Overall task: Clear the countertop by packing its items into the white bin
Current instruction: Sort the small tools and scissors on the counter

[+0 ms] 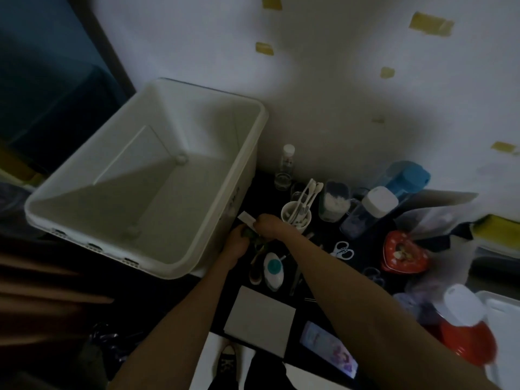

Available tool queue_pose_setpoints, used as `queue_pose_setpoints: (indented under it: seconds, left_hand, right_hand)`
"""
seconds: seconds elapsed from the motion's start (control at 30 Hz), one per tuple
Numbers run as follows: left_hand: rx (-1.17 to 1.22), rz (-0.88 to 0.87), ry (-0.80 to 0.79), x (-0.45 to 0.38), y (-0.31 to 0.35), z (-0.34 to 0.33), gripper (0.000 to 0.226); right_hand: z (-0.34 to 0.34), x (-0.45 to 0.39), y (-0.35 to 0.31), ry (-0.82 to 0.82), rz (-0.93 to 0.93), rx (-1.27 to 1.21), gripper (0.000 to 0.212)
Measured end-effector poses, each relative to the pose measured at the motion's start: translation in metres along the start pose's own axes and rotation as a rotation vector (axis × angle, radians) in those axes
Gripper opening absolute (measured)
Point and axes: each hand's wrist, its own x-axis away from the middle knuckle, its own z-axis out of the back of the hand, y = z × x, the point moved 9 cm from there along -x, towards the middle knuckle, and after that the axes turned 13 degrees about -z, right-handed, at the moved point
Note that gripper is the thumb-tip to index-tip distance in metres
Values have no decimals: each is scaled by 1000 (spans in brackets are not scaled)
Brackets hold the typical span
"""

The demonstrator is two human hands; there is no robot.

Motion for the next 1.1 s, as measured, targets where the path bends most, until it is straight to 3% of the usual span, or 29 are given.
queue_pose_setpoints:
  seconds: [0.17,0.3,0.4,0.5,0.63,0.87,1.1]
  left_hand:
    - [-223,-97,-30,12,20,10,38]
    - [-289,-115,28,39,48,20,39]
    - [-265,-262,124,63,94,23,32]
    - [-279,-472,201,91,142,16,20]
    - [-299,-642,11,117,166,-36,9]
    - [-537,-650,-409,133,88,-140,6]
    - [-656,-604,-483,125,48,-164,14]
  right_hand:
    - [21,37,7,58,105,-68,33]
    - [52,104,45,197,258,-396,34]
    - [54,147,102,296,260,-648,28]
    - [40,176,159,474,162,-618,23]
    - [-5,182,215,507,-7,-587,13]
    - [-59,185,250,579,-181,-451,23]
    - [-69,164,255,586,-237,-337,38]
